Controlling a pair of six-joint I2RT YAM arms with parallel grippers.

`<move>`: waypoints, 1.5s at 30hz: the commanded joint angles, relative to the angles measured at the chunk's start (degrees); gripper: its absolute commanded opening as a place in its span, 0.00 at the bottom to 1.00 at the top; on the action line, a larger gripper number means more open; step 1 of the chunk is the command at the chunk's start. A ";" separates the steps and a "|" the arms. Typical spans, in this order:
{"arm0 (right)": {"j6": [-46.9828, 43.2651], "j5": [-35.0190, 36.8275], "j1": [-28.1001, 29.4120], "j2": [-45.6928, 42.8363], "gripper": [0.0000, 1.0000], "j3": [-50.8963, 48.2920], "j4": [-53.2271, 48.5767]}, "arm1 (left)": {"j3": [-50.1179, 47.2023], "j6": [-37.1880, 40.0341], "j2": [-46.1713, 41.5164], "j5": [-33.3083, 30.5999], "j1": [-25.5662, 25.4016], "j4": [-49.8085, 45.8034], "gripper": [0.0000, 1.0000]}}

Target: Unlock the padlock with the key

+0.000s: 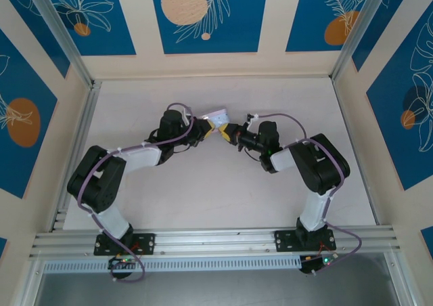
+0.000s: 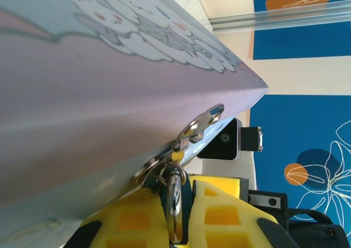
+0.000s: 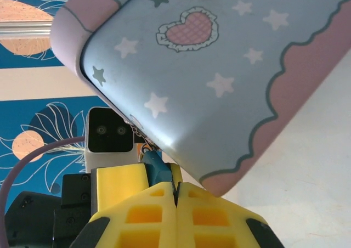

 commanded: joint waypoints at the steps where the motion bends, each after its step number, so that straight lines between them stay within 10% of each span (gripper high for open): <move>1: -2.80 -0.55 2.17 -1.24 0.00 0.85 -0.21 | 2.70 0.97 -0.03 11.53 -3.27 4.78 0.00; 23: 9.94 9.70 9.76 2.44 0.00 3.10 6.68 | 1.74 -0.75 -0.71 7.44 -3.40 7.00 0.00; 40: 14.40 16.33 10.99 5.18 0.00 3.81 7.86 | -2.36 11.65 0.71 3.83 -3.82 1.96 0.00; 45: 14.24 17.60 10.25 4.55 0.14 0.94 9.07 | -5.05 12.77 1.84 2.81 -3.83 3.74 0.00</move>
